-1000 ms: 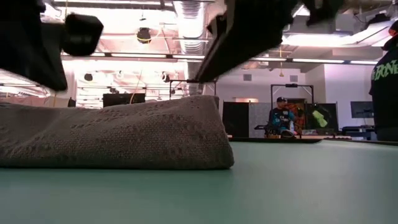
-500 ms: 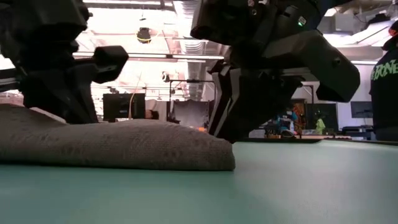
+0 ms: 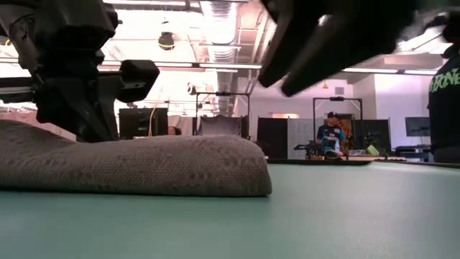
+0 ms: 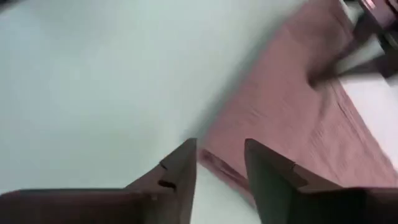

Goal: Roll towel into tight, uniform cylinder
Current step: Roll the gray towel

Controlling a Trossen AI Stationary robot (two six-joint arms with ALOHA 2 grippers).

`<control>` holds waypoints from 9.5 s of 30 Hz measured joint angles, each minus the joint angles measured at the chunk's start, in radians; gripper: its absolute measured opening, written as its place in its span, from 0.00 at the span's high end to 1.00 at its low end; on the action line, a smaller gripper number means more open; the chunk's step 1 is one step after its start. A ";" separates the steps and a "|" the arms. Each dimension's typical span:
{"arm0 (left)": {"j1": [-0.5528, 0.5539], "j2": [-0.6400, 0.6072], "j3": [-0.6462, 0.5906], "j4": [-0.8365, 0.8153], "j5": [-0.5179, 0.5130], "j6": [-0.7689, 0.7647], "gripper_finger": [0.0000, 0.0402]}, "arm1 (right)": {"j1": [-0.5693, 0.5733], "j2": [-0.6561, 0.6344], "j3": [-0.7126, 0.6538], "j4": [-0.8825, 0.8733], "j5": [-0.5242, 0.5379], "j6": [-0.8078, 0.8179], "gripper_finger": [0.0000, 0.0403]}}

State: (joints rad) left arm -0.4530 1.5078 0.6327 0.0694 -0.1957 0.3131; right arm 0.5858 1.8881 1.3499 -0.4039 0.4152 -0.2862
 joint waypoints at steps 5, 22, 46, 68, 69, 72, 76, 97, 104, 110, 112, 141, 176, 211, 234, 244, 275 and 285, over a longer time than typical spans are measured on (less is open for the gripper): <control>0.012 0.000 0.000 -0.002 0.009 -0.008 1.00 | 0.017 0.036 0.005 0.091 0.036 -0.057 0.49; 0.016 0.000 0.000 -0.005 0.017 -0.018 1.00 | -0.028 0.130 0.019 0.064 0.084 -0.017 0.34; 0.016 -0.001 0.000 -0.006 0.017 -0.011 1.00 | -0.071 0.143 -0.066 0.171 0.017 -0.168 0.34; 0.016 -0.001 0.000 0.008 0.043 -0.019 1.00 | -0.065 0.188 -0.033 0.184 0.104 0.130 0.97; 0.016 -0.005 0.000 0.009 0.043 -0.019 1.00 | -0.064 0.182 -0.028 0.180 0.095 0.148 0.98; 0.016 -0.015 0.000 0.011 0.046 -0.019 1.00 | -0.065 0.149 -0.018 0.176 0.056 0.235 0.98; 0.016 -0.018 0.000 0.005 0.055 -0.018 1.00 | -0.067 0.070 -0.018 0.147 0.056 0.390 0.98; 0.016 -0.018 0.000 -0.007 0.086 -0.011 1.00 | -0.191 0.030 -0.016 -0.084 -0.176 1.028 0.98; 0.019 -0.018 0.000 -0.010 0.086 -0.028 1.00 | -0.172 -0.031 -0.014 -0.129 -0.126 1.093 0.98; 0.027 -0.018 0.000 -0.012 0.120 -0.056 1.00 | -0.165 -0.034 -0.017 -0.259 -0.092 1.207 0.98; 0.034 -0.018 0.000 -0.011 0.139 -0.064 1.00 | -0.171 -0.035 -0.016 -0.292 -0.091 1.252 0.98; 0.310 0.156 0.000 0.204 0.321 0.273 1.00 | -0.227 -0.053 -0.016 -0.440 -0.159 1.308 0.98; 0.325 0.261 0.002 0.265 0.371 0.185 1.00 | -0.473 -0.053 0.038 -0.611 -0.249 1.036 0.98; 0.255 -0.007 -0.004 0.145 0.036 0.206 1.00 | -0.541 -0.034 -0.098 -0.418 -0.283 0.906 0.98; 0.192 0.130 0.000 0.526 0.085 0.230 1.00 | -0.541 -0.034 -0.098 -0.378 -0.285 0.906 0.98; 0.222 0.132 0.000 0.430 0.085 0.134 1.00 | -0.537 -0.034 -0.098 -0.367 -0.287 0.887 0.96; 0.229 0.129 -0.080 0.299 0.110 -0.022 1.00 | -0.502 -0.122 -0.016 -0.487 -0.112 0.614 0.82; 0.229 0.129 -0.080 0.251 0.153 0.018 1.00 | -0.428 -0.183 -0.016 -0.339 -0.071 0.198 0.77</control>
State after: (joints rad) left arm -0.2241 1.6371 0.5526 0.3200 -0.0430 0.3312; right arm 0.1574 1.7052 1.3339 -0.7426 0.3437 -0.0879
